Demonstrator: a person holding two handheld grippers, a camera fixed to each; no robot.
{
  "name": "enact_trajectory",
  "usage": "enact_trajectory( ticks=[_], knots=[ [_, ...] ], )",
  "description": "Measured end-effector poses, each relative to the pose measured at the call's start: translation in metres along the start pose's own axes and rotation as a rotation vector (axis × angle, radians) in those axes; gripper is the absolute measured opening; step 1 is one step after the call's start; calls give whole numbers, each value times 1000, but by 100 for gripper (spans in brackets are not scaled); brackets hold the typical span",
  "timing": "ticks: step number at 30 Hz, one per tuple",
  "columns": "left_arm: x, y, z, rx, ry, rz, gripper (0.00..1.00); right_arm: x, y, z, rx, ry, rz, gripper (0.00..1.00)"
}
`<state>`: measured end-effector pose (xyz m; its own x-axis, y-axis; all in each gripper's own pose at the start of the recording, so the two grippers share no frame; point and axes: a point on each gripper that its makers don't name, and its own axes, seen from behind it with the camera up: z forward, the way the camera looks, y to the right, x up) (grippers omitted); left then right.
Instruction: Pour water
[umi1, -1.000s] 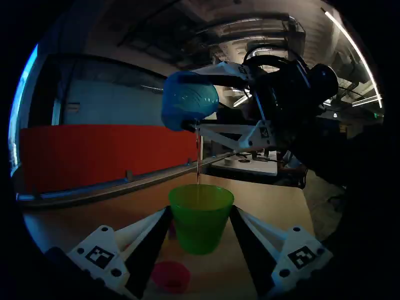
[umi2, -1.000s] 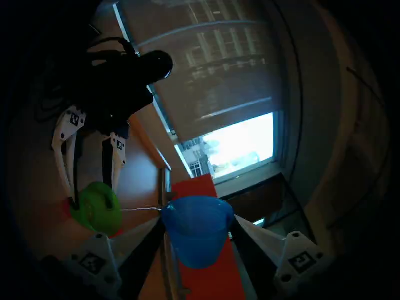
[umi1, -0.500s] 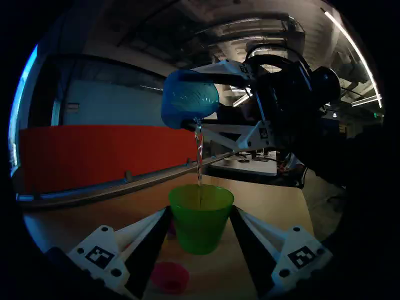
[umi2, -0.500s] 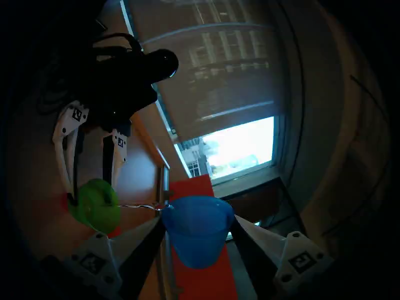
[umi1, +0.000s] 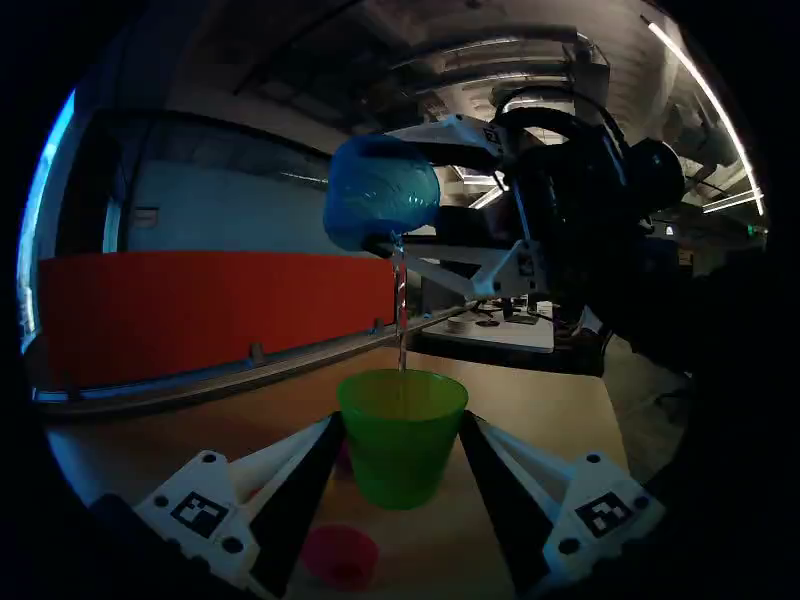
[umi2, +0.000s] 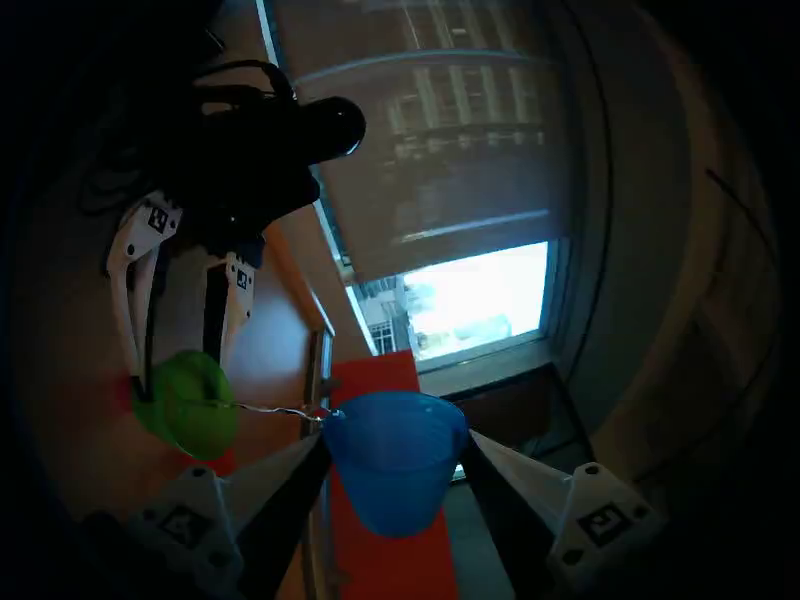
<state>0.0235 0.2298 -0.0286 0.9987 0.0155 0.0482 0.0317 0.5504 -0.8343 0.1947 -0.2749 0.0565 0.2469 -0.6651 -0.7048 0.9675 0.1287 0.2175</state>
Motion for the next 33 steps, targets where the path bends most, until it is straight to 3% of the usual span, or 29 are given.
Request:
enact_trajectory(
  ticks=[33],
  knots=[
    [4,-1,-3,6,9,-1,84,6,9,3,-21,-6,-134,90]
  ],
)
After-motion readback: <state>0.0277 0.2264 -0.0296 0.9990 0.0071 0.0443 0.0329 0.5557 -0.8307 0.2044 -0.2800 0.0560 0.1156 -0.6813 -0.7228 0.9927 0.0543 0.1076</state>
